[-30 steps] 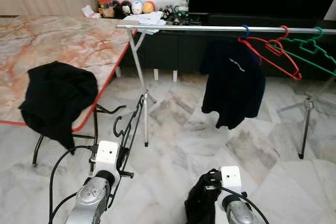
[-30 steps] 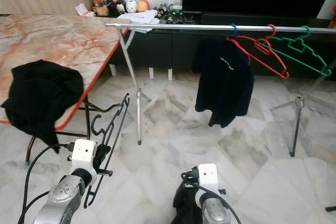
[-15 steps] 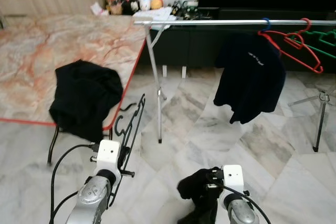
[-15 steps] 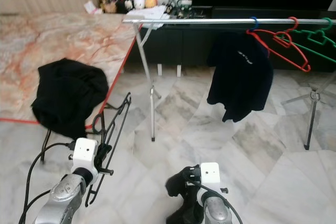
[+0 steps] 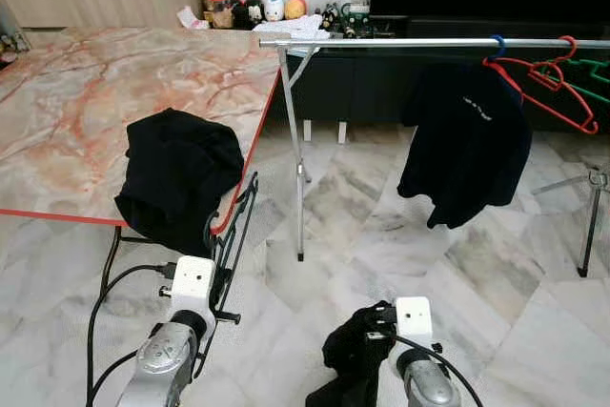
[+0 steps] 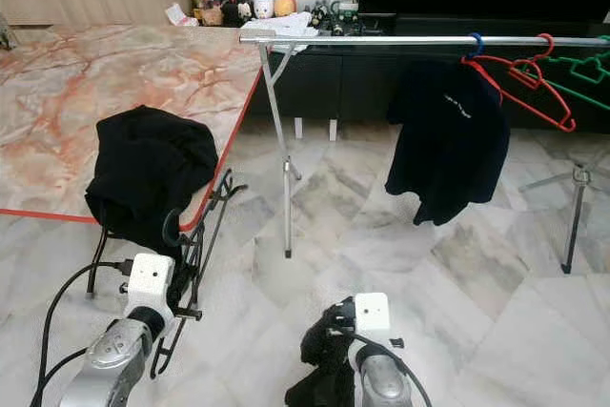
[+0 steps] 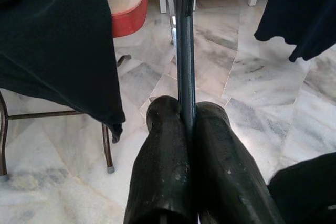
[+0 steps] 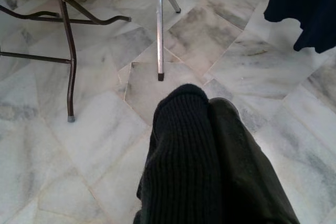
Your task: Hang hanger
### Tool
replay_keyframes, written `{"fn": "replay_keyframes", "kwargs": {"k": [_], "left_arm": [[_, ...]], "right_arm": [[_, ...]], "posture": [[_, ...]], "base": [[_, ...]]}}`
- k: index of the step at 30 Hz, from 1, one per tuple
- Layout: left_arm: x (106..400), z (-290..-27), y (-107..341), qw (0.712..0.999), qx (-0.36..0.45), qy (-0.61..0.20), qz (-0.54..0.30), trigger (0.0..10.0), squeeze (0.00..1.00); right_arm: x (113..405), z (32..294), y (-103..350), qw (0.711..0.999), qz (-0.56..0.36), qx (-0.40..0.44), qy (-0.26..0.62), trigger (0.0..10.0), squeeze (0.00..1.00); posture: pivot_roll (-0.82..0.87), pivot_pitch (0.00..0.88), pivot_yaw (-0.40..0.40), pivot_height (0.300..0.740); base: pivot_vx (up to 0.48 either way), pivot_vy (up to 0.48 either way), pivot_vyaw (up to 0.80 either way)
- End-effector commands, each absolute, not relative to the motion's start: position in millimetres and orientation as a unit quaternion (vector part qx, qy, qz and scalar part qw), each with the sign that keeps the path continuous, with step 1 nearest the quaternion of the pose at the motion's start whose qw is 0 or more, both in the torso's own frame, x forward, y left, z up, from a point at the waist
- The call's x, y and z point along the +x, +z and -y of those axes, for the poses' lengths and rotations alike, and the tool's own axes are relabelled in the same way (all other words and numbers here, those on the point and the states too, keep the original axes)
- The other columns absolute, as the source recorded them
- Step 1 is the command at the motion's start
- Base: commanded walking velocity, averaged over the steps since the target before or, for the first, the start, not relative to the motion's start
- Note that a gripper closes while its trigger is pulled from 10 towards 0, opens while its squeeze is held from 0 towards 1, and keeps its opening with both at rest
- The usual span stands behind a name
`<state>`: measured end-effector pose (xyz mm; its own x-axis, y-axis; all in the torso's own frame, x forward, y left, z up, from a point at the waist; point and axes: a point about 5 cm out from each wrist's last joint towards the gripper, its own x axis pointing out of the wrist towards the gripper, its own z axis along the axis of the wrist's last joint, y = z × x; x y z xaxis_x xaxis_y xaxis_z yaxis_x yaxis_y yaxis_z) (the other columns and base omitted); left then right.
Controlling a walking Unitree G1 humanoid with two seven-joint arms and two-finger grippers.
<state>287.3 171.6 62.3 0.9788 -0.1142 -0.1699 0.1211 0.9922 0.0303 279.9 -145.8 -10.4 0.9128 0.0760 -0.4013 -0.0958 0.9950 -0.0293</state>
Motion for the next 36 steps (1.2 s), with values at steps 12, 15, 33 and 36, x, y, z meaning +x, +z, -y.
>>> {"fn": "replay_keyframes", "kwargs": {"k": [12, 15, 33, 36], "left_arm": [[285.7, -172.3, 66.4, 0.995, 0.02, -0.059, -0.077, 10.0, 0.0], [285.6, -172.0, 66.5, 0.995, 0.02, -0.06, -0.077, 10.0, 0.0], [285.6, -170.6, 67.8, 0.995, 0.018, -0.063, -0.076, 10.0, 0.0], [285.8, -170.7, 67.8, 0.995, 0.018, -0.063, -0.076, 10.0, 0.0]], "right_arm": [[281.8, 144.8, -8.0, 0.979, -0.196, -0.022, 0.043, 10.0, 0.0], [281.7, 144.8, -8.1, 0.979, -0.196, -0.022, 0.044, 10.0, 0.0], [281.4, 145.0, -8.5, 0.979, -0.198, -0.023, 0.043, 10.0, 0.0], [281.5, 145.1, -8.5, 0.979, -0.198, -0.023, 0.043, 10.0, 0.0]], "posture": [[0.06, 0.082, 0.062, 0.74], [0.06, 0.08, 0.062, 0.74], [0.06, 0.079, 0.063, 0.74], [0.06, 0.08, 0.062, 0.74]], "base": [[0.0, 0.0, 0.0], [0.0, 0.0, 0.0], [-0.241, 0.0, 0.0], [-0.27, 0.0, 0.0]]}}
